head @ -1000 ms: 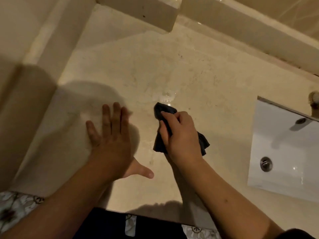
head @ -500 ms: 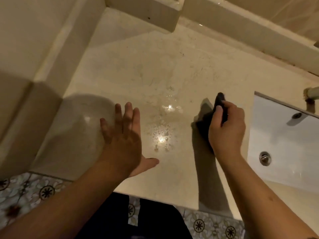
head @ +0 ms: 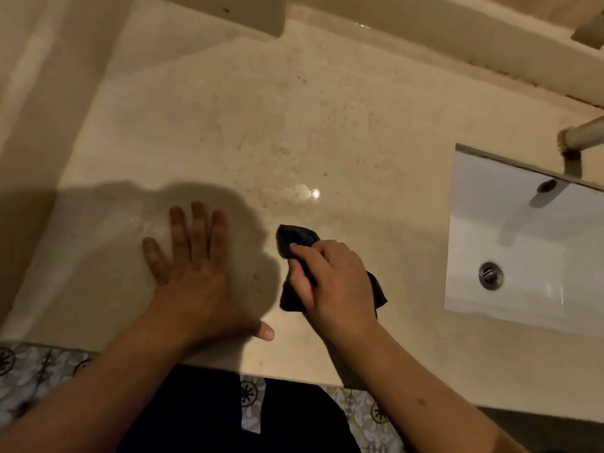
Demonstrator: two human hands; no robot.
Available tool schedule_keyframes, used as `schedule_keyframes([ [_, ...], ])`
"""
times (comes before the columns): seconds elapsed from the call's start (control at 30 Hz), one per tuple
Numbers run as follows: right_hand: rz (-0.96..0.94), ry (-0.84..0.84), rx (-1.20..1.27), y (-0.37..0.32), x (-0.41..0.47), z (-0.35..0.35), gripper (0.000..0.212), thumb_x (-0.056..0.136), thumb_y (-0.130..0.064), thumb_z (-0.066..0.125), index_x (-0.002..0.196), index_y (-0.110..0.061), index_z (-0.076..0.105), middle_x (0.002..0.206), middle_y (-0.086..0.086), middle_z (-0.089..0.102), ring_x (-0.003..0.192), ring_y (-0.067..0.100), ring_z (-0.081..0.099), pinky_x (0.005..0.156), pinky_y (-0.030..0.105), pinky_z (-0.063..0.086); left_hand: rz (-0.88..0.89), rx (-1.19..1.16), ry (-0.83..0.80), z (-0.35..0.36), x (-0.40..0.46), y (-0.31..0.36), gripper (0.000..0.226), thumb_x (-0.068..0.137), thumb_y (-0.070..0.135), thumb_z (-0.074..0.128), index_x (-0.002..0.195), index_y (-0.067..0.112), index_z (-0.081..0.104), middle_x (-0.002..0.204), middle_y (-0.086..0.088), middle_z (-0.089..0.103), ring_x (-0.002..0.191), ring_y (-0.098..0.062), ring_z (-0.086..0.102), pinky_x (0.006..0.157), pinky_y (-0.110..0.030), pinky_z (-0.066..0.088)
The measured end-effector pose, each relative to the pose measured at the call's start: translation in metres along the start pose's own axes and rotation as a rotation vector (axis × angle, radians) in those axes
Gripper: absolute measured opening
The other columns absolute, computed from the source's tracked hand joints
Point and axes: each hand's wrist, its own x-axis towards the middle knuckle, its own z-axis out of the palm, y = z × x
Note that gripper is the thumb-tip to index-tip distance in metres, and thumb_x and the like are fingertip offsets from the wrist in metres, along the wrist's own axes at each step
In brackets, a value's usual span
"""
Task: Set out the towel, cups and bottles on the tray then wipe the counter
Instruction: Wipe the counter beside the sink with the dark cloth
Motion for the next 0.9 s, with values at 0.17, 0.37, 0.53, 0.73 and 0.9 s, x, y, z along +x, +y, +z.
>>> schedule_keyframes([
  [0.17,0.294,0.149,-0.103,0.088,-0.006,-0.053,0.027,0.097,-0.023,0.059,0.121,-0.013,0.068,0.099,0.008,0.061,0.087,0.021,0.057,0.073,0.029,0.044,-0.032,0.024,-0.037,0.001,0.003,0.001,0.185,0.004,0.11,0.028,0.157,0.015,-0.017,0.165,-0.011,-0.015,0.15,-0.035,-0.019,0.104,-0.054,-0.027],
  [0.37,0.651,0.313,-0.085,0.133,0.014,-0.098,0.031,0.103,-0.028,0.047,0.124,-0.01,0.062,0.117,0.013,0.059,0.097,0.027,0.061,0.081,0.027,0.041,-0.013,0.025,-0.03,-0.004,0.001,0.001,0.18,0.009,0.11,0.035,0.148,0.021,-0.036,0.159,-0.007,-0.036,0.142,-0.032,-0.04,0.11,-0.067,-0.016],
  [0.53,0.386,0.278,0.125,0.042,0.014,-0.076,0.025,0.1,-0.023,0.053,0.119,-0.012,0.065,0.103,-0.005,0.053,0.085,0.001,0.047,0.072,0.006,0.034,0.033,-0.018,-0.062,0.001,-0.029,0.032,0.158,0.034,0.098,0.043,0.143,0.024,-0.042,0.15,0.0,-0.052,0.138,-0.026,-0.047,0.114,-0.07,-0.006],
  [0.73,-0.004,-0.096,0.134,-0.021,-0.024,-0.023,0.017,0.092,-0.01,0.066,0.106,-0.002,0.072,0.091,0.016,0.064,0.083,0.033,0.061,0.07,0.042,0.054,-0.054,-0.062,-0.09,0.022,-0.041,0.067,0.167,0.023,0.104,0.046,0.147,0.023,-0.031,0.157,-0.004,-0.036,0.14,-0.032,-0.042,0.111,-0.073,-0.005],
  [0.9,-0.074,-0.083,0.138,0.006,-0.05,-0.024,0.017,0.084,-0.01,0.076,0.1,-0.006,0.074,0.088,0.013,0.064,0.078,0.031,0.061,0.062,0.039,0.054,-0.097,0.004,-0.102,0.023,-0.036,0.069,0.174,0.009,0.11,0.032,0.144,0.023,-0.036,0.156,-0.003,-0.038,0.14,-0.033,-0.043,0.11,-0.072,-0.005],
])
